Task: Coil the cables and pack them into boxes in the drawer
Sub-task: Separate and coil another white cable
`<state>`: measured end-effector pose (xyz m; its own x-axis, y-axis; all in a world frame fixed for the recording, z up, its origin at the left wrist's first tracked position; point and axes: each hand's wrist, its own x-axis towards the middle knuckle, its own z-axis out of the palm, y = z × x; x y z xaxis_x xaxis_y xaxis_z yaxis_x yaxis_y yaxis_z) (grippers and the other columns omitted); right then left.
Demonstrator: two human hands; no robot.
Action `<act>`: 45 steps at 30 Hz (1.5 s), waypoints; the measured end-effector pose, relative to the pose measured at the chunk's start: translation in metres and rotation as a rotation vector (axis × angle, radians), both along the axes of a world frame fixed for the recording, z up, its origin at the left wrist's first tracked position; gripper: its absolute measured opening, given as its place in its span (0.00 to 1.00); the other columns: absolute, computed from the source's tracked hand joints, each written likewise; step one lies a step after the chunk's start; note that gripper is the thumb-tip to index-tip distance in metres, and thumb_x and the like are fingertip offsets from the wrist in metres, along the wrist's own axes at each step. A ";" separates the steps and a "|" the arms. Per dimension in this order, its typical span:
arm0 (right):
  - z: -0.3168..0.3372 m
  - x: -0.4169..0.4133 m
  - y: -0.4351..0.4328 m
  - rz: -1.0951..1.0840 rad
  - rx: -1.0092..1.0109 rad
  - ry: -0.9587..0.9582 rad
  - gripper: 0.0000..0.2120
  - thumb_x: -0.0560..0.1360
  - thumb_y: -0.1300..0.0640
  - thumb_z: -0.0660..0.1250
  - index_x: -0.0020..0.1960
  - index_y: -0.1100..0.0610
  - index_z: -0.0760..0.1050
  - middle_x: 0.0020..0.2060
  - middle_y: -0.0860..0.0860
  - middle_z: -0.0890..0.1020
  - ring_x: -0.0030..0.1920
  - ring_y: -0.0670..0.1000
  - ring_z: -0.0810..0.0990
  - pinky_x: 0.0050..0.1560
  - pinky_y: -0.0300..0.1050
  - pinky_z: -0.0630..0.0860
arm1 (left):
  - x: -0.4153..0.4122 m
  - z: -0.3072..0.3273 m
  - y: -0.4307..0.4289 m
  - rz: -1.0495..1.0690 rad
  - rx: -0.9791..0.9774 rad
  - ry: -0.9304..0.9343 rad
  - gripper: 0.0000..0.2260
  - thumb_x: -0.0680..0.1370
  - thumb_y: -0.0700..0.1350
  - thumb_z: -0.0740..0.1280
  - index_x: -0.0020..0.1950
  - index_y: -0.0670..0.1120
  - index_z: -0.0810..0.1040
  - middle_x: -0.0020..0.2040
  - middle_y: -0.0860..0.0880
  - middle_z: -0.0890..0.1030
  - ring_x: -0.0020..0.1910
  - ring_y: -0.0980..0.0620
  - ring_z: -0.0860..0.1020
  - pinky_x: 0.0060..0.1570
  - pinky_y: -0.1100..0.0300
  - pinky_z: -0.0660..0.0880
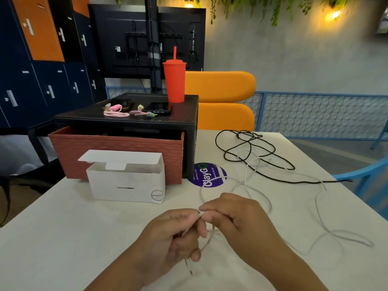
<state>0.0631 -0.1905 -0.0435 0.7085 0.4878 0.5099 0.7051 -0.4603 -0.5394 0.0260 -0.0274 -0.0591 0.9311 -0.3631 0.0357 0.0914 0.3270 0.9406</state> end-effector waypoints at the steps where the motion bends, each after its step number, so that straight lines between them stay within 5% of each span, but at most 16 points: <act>1: -0.001 -0.001 0.003 0.052 0.044 0.091 0.12 0.71 0.37 0.56 0.44 0.38 0.76 0.34 0.43 0.75 0.40 0.44 0.75 0.38 0.33 0.69 | 0.000 0.002 0.002 -0.030 -0.082 0.037 0.13 0.64 0.52 0.74 0.33 0.42 0.80 0.19 0.54 0.61 0.18 0.58 0.59 0.29 0.60 0.72; 4: -0.004 -0.006 0.011 0.146 0.177 0.345 0.12 0.72 0.42 0.57 0.32 0.40 0.73 0.30 0.40 0.75 0.33 0.39 0.72 0.36 0.29 0.65 | 0.001 0.001 0.008 -0.086 -0.242 0.111 0.14 0.62 0.49 0.78 0.32 0.42 0.78 0.19 0.54 0.60 0.18 0.57 0.56 0.28 0.61 0.72; 8: 0.003 -0.009 0.012 0.194 0.232 0.552 0.20 0.79 0.49 0.56 0.29 0.50 0.70 0.22 0.42 0.74 0.24 0.39 0.68 0.29 0.27 0.63 | 0.002 0.001 0.010 -0.109 -0.296 0.157 0.14 0.63 0.48 0.78 0.31 0.43 0.76 0.18 0.54 0.65 0.17 0.57 0.57 0.31 0.60 0.74; 11: 0.006 -0.009 0.010 0.138 0.250 0.552 0.21 0.79 0.55 0.57 0.28 0.56 0.68 0.18 0.43 0.71 0.23 0.39 0.69 0.28 0.27 0.63 | 0.001 0.005 0.003 0.027 -0.196 0.222 0.16 0.63 0.48 0.74 0.26 0.43 0.70 0.19 0.51 0.62 0.15 0.56 0.61 0.31 0.58 0.75; 14: 0.001 -0.010 0.014 0.092 0.259 0.504 0.22 0.78 0.50 0.61 0.25 0.52 0.67 0.19 0.44 0.71 0.23 0.40 0.68 0.29 0.27 0.64 | 0.002 0.005 -0.004 0.150 -0.073 0.246 0.17 0.65 0.50 0.69 0.25 0.44 0.64 0.23 0.47 0.63 0.20 0.52 0.63 0.32 0.57 0.76; 20: -0.005 -0.008 0.018 0.037 0.216 0.500 0.22 0.70 0.38 0.59 0.22 0.47 0.69 0.19 0.44 0.70 0.23 0.41 0.68 0.29 0.30 0.65 | -0.002 0.013 -0.005 0.190 0.019 0.230 0.18 0.70 0.45 0.71 0.24 0.46 0.66 0.23 0.52 0.57 0.20 0.57 0.55 0.22 0.64 0.65; 23: -0.002 -0.008 0.016 -0.004 0.182 0.431 0.22 0.69 0.36 0.58 0.24 0.50 0.69 0.19 0.43 0.70 0.24 0.41 0.68 0.29 0.31 0.64 | 0.000 0.017 -0.004 0.227 -0.088 0.257 0.13 0.67 0.47 0.66 0.24 0.45 0.69 0.22 0.52 0.55 0.18 0.58 0.53 0.19 0.66 0.61; 26: -0.004 -0.004 0.008 -0.086 0.095 0.250 0.25 0.73 0.37 0.56 0.32 0.57 0.72 0.22 0.45 0.71 0.27 0.43 0.68 0.29 0.35 0.62 | 0.006 0.016 0.003 0.244 -0.381 0.284 0.11 0.63 0.47 0.75 0.30 0.41 0.78 0.19 0.53 0.57 0.15 0.59 0.55 0.17 0.68 0.63; 29: -0.008 0.003 0.001 -0.167 -0.021 0.121 0.21 0.77 0.43 0.56 0.39 0.59 0.73 0.25 0.49 0.69 0.29 0.46 0.67 0.33 0.43 0.64 | 0.009 0.012 0.012 0.220 -0.607 0.268 0.27 0.49 0.39 0.83 0.45 0.35 0.83 0.20 0.52 0.60 0.16 0.57 0.57 0.22 0.63 0.72; 33: -0.013 0.003 0.003 -0.180 -0.229 0.183 0.17 0.79 0.46 0.55 0.41 0.55 0.75 0.28 0.49 0.70 0.33 0.49 0.69 0.32 0.40 0.64 | 0.009 0.009 0.017 0.203 -0.683 0.196 0.34 0.54 0.37 0.82 0.59 0.33 0.77 0.22 0.52 0.63 0.17 0.57 0.63 0.36 0.59 0.79; 36: -0.016 -0.002 0.009 -0.119 -0.388 0.210 0.19 0.80 0.48 0.55 0.30 0.51 0.62 0.28 0.48 0.67 0.35 0.51 0.68 0.32 0.35 0.61 | 0.009 0.009 0.017 0.233 -0.690 0.125 0.35 0.59 0.39 0.79 0.64 0.34 0.73 0.25 0.51 0.66 0.20 0.56 0.67 0.47 0.58 0.79; 40: -0.012 -0.011 0.015 -0.008 -0.462 0.229 0.19 0.79 0.50 0.55 0.31 0.52 0.62 0.30 0.49 0.70 0.32 0.50 0.68 0.32 0.38 0.62 | 0.009 0.013 0.008 0.483 -0.495 0.024 0.22 0.73 0.43 0.63 0.66 0.36 0.69 0.27 0.49 0.71 0.25 0.55 0.73 0.48 0.60 0.79; 43: -0.009 -0.015 0.013 0.032 -0.447 0.203 0.13 0.78 0.49 0.57 0.43 0.57 0.73 0.39 0.53 0.79 0.39 0.54 0.75 0.36 0.42 0.68 | 0.009 0.010 0.000 0.622 -0.068 -0.104 0.14 0.81 0.39 0.54 0.62 0.48 0.72 0.29 0.50 0.76 0.34 0.54 0.80 0.54 0.60 0.75; 45: -0.006 -0.015 0.010 0.054 -0.468 0.180 0.14 0.77 0.49 0.58 0.44 0.58 0.73 0.38 0.52 0.79 0.40 0.53 0.75 0.37 0.43 0.69 | 0.010 0.005 -0.001 0.686 0.256 -0.206 0.19 0.82 0.40 0.53 0.50 0.61 0.78 0.35 0.53 0.80 0.50 0.53 0.80 0.57 0.62 0.70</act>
